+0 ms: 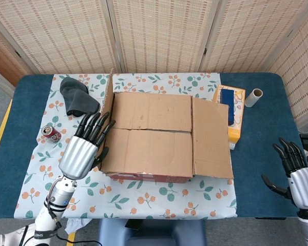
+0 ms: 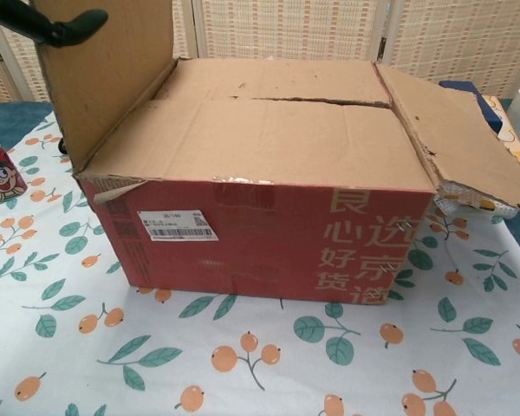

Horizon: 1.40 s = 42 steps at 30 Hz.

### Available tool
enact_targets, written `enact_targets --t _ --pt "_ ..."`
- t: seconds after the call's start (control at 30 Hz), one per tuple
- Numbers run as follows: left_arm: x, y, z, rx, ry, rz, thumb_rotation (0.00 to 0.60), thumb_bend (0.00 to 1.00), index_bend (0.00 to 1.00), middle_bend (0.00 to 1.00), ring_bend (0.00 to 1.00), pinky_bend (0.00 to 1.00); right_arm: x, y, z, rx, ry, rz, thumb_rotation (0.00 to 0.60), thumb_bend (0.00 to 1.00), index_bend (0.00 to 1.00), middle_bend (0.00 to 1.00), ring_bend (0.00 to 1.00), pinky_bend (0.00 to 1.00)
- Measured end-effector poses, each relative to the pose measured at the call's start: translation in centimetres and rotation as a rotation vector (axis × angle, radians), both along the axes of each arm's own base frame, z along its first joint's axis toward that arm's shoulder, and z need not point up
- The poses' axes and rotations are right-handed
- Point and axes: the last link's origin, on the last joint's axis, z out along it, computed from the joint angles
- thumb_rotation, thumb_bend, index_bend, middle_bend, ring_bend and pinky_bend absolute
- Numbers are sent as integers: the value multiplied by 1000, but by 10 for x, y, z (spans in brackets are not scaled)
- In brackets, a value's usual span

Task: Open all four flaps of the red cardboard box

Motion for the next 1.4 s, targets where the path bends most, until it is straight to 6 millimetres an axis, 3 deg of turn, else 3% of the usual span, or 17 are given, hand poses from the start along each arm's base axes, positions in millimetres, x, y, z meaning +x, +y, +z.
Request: enact_targets --t 0.23,0.6,0.77,0.97,1.27,1.4 --pt "-27 3 19 49 -16 69 600 464 0 0 0 11 0 0 -1 0 7 -3 600 336 0 0 0 0" --pt "-94 12 47 78 -34 265 600 464 0 0 0 9 0 -5 -9 23 37 -25 600 336 0 0 0 0" --pt "-117 -1 48 15 -44 291 600 463 0 0 0 2 6 -14 -15 47 35 -15 600 335 0 0 0 0" --pt "-145 -33 41 -64 -10 288 600 463 0 0 0 0 32 -30 -16 70 81 22 600 335 0 0 0 0" --pt "-192 -67 43 -31 -35 328 600 463 0 0 0 0 94 -64 -30 120 222 62 600 335 0 0 0 0" --pt "-203 -76 42 -6 -30 337 600 464 0 0 0 0 125 -89 -43 165 264 85 600 335 0 0 0 0"
